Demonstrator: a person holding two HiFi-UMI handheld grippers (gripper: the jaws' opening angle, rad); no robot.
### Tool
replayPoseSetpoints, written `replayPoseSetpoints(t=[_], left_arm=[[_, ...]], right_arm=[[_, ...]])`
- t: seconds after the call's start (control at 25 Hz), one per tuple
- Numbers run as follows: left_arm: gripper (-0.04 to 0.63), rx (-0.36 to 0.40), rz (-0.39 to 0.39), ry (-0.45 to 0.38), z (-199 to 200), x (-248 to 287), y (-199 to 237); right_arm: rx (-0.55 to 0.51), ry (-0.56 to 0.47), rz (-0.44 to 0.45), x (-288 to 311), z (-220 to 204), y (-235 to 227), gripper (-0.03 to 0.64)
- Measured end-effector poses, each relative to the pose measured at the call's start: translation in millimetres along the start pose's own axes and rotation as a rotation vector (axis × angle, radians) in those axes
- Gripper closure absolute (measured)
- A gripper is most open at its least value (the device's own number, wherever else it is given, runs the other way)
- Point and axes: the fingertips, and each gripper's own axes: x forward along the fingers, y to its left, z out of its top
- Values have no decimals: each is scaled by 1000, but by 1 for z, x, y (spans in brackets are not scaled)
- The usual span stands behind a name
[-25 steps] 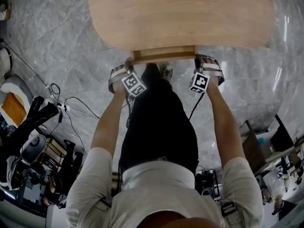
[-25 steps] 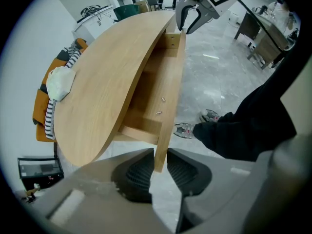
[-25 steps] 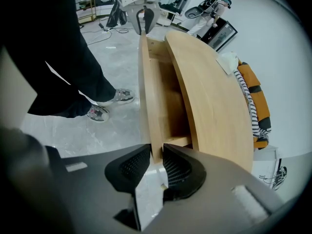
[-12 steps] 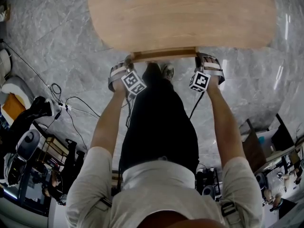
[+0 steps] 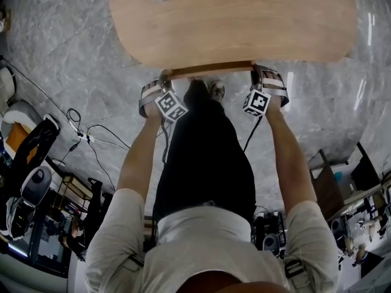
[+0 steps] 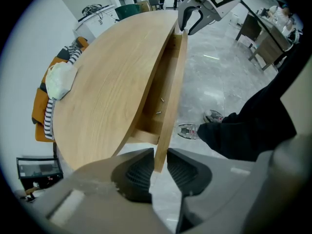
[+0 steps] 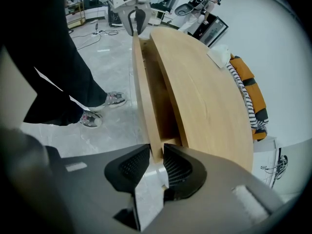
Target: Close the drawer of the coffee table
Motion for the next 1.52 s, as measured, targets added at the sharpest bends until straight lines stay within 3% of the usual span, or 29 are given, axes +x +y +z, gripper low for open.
replayPoseSetpoints(t=[0.44, 0.6, 0.8, 1.04, 1.4, 1.52], left_arm=[[483, -28, 9, -16, 1, 6, 10], [476, -99, 19, -29, 1, 6, 11], [463, -214, 49, -64, 6, 2, 9], [449, -341, 69, -71, 5, 1, 18], [431, -466, 75, -102, 4, 1, 25], [420, -551, 61, -111, 4, 2, 27]], right_arm=[[57, 10, -46, 7, 2, -9, 514], [129, 5, -76, 6, 3, -15, 505], [385, 6, -126, 2, -6, -15, 483], [561, 31, -156, 5, -5, -24, 475], [933, 1, -176, 8, -12, -28, 469], [1035, -17, -175, 10, -13, -28, 476]])
